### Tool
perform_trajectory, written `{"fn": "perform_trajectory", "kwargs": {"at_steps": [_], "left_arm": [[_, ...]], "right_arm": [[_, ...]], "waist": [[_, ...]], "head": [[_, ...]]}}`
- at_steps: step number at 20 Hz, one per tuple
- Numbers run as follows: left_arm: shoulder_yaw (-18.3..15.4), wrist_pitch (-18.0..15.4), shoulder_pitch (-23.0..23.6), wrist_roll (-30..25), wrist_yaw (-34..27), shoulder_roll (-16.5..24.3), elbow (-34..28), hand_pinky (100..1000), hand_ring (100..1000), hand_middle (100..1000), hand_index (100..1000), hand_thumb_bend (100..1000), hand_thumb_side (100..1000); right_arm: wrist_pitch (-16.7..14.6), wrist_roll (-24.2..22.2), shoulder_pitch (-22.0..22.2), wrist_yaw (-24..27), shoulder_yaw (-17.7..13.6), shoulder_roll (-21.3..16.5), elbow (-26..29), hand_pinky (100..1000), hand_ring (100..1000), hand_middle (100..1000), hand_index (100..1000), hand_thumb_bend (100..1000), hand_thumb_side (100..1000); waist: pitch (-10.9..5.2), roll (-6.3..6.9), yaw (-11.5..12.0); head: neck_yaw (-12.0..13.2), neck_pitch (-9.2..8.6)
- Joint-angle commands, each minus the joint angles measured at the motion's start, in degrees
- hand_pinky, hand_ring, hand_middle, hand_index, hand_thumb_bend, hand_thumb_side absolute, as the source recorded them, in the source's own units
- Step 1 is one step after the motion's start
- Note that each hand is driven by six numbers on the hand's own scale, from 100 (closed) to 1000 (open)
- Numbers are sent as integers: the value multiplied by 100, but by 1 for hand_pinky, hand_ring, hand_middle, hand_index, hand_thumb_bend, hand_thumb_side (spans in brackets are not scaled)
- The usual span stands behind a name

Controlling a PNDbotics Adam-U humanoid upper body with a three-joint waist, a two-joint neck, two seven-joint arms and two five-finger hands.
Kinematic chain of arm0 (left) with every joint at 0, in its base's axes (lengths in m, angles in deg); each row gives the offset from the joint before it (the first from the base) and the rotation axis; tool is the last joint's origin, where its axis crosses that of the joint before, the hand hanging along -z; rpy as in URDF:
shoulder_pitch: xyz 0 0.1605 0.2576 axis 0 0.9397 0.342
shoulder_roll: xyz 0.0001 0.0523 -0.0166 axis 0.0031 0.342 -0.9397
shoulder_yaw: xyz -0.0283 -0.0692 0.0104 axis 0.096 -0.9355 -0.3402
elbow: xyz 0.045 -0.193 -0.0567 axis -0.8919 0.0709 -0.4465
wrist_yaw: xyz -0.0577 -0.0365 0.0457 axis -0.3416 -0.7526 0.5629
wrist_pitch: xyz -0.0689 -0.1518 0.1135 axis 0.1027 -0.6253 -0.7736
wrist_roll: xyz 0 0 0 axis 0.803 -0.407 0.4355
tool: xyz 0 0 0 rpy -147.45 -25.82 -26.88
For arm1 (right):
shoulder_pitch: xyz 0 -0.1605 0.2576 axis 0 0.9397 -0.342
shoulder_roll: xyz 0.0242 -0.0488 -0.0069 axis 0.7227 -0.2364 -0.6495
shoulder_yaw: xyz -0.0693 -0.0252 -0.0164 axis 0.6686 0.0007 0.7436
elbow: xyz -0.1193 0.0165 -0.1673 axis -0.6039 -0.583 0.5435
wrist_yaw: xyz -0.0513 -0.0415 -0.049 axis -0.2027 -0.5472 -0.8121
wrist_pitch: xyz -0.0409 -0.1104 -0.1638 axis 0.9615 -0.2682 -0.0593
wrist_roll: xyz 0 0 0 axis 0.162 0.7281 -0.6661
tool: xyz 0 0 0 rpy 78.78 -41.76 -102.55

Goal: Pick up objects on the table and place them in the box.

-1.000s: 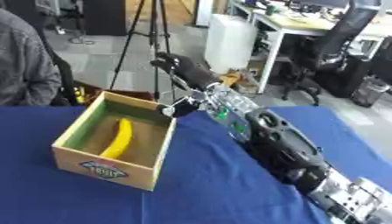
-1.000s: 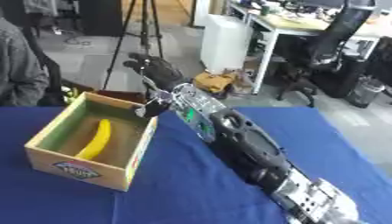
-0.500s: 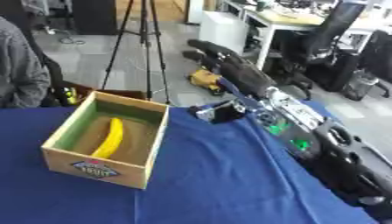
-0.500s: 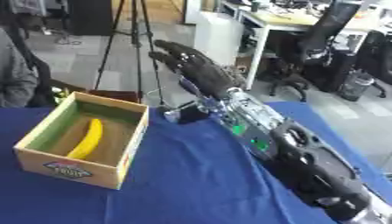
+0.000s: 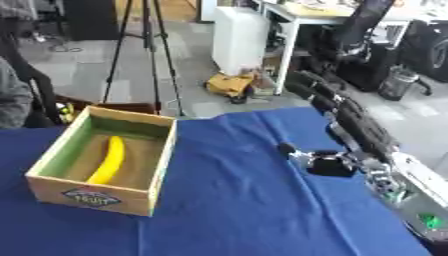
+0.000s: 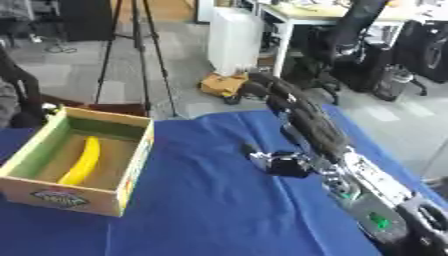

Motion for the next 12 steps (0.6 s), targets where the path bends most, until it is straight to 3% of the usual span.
{"fn": "perform_trajectory", "kwargs": {"at_steps": [1,3,4,8,12], "left_arm": [[-149,-34,-5,106,56,115,-41,517,698,634,584,265,1000],[-215,-57,22,174,84,124,-28,517,699,635,584,263,1000],[-234,-67,29,199,95,127,-23,516,699,635,584,263,1000],[-266,-81,51,256,121,107,-2,516,702,638,584,264,1000],[-248,-76,91,252,142,71,32,516,707,646,584,261,1000]], "right_arm": [[-331,-2,191,807,-6,434,117,887,957,837,894,100,399],[-553,-245,300,1584,45,782,117,870,930,804,866,100,551],[-627,-384,320,1899,36,889,117,835,872,745,796,100,762],[-633,-1050,293,2947,82,1502,117,805,825,688,742,100,781],[-198,-1378,176,3650,104,2053,117,763,783,640,694,100,837]], "waist": [[-62,13,-80],[-58,44,-194],[-55,53,-229],[-39,90,-332],[-24,139,-385]], "head": [[135,82],[189,112],[207,125],[252,205],[324,284]]}}
